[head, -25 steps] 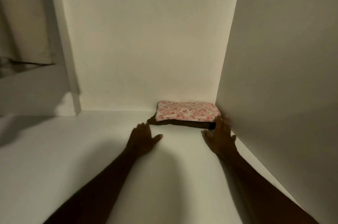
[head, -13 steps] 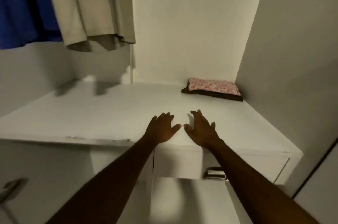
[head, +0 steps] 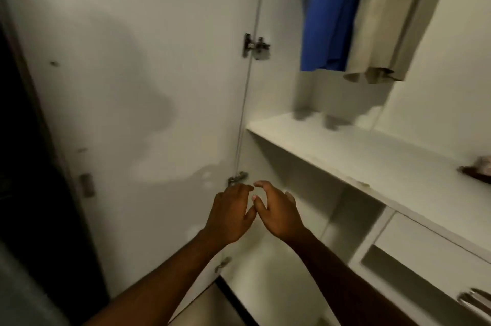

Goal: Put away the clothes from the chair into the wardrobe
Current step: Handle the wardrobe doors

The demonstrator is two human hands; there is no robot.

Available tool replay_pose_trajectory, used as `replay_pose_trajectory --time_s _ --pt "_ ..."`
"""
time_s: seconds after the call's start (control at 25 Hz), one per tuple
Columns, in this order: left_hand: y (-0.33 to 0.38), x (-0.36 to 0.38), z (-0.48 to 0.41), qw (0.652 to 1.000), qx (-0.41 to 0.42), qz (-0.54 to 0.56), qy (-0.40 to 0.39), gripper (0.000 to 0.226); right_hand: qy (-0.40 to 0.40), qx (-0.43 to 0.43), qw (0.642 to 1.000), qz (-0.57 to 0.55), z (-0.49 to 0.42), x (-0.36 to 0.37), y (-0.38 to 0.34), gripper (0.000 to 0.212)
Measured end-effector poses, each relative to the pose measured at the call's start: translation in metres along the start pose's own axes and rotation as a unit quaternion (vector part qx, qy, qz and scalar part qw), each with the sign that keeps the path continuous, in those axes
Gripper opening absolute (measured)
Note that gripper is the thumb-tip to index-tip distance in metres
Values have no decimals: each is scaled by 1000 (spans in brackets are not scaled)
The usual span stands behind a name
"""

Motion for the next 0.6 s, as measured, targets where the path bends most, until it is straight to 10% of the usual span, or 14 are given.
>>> replay_pose_trajectory --time_s 0.32,0.6 --pt "-188 -216 79 936 -239 97 240 36 -94 -125 983 -101 12 113 -232 42" --pt "-241 -218 55 911 -288 230 186 31 -79 -1 982 -171 -9 162 -283 37"
Point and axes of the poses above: each hand's wrist, its own z-axis away from the middle knuckle, its own x-axis out of the palm, y = z × x, the point moved 4 cm from there along -z, towards the middle knuckle, and after that the axes turned 11 degrees about y, right-handed, at the moved point
